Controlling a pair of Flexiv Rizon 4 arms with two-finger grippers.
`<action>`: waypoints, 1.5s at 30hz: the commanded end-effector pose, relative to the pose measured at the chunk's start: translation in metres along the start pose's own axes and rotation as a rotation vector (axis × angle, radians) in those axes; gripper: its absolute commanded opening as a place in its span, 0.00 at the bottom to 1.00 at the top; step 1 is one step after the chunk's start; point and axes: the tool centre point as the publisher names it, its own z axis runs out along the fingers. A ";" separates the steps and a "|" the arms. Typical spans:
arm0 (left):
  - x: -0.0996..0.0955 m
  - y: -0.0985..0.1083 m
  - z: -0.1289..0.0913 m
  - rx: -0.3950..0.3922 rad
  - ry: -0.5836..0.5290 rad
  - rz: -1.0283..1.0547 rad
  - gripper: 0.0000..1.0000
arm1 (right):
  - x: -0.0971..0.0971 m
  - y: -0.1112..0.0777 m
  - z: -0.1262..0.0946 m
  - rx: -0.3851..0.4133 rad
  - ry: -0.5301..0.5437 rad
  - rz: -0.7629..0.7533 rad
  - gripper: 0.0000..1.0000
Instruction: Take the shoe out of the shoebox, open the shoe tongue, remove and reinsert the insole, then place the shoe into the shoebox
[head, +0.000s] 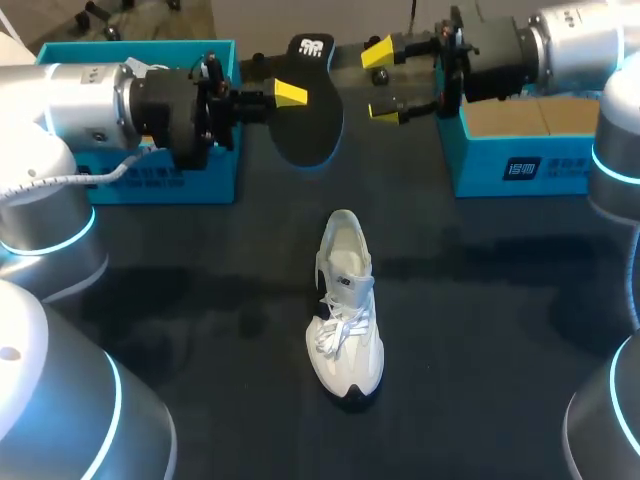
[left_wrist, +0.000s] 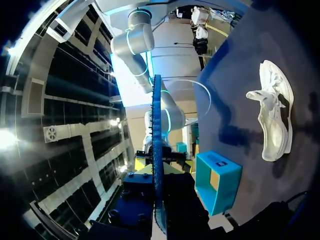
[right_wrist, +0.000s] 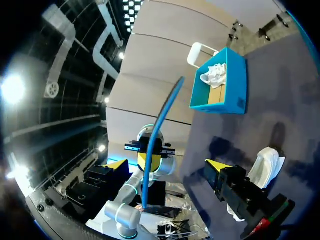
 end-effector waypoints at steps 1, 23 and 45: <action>-0.003 0.000 0.000 0.020 0.011 0.040 0.00 | -0.005 -0.008 -0.002 -0.010 0.010 0.014 1.00; -0.016 -0.006 0.002 0.015 0.007 -0.342 0.00 | -0.005 -0.009 -0.003 -0.005 0.001 0.016 1.00; -0.021 -0.008 0.001 0.146 -0.132 -1.326 0.00 | -0.005 -0.009 -0.003 -0.005 0.001 0.016 1.00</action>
